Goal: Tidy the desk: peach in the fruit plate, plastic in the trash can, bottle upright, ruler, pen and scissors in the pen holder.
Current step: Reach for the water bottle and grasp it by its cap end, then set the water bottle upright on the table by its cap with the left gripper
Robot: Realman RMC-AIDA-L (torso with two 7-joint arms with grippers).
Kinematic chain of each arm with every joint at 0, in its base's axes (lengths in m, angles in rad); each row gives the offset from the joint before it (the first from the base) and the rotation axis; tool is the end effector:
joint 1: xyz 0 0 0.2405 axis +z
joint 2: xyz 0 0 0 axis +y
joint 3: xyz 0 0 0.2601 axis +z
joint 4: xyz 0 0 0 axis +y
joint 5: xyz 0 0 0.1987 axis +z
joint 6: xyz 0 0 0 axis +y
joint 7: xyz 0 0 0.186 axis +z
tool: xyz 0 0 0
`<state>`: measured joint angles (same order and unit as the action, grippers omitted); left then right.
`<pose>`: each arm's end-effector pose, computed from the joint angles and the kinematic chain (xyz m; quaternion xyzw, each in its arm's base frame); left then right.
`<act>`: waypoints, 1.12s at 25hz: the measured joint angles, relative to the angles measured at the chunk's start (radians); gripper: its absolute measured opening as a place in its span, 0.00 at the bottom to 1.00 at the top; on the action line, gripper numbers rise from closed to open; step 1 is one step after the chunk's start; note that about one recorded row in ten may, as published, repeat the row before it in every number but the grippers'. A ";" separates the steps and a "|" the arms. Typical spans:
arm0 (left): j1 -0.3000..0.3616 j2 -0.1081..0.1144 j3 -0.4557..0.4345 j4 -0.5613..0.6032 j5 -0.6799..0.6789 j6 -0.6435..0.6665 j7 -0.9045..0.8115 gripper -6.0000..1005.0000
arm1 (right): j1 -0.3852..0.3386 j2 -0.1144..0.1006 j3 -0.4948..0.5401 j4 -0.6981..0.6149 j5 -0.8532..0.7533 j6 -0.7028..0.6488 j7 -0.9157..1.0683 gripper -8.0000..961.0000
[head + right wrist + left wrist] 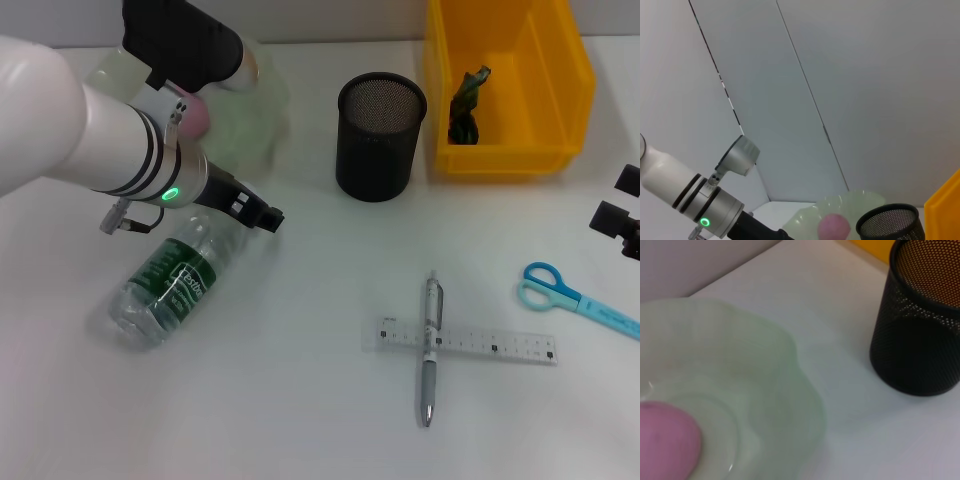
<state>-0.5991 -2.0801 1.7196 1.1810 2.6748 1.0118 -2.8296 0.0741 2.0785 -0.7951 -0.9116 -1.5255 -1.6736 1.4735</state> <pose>-0.2038 0.3917 -0.0949 -0.8980 -0.3021 0.1267 0.2937 0.2854 0.2563 0.0385 -0.8499 0.2831 0.3728 0.2421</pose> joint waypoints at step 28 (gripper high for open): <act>0.038 0.004 0.039 0.079 0.022 0.003 0.037 0.44 | 0.008 0.000 0.000 0.028 -0.012 -0.001 0.004 0.86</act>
<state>-0.5609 -2.0758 1.7582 1.2597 2.6970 1.0145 -2.7928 0.0821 2.0785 -0.7946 -0.8834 -1.5372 -1.6747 1.4780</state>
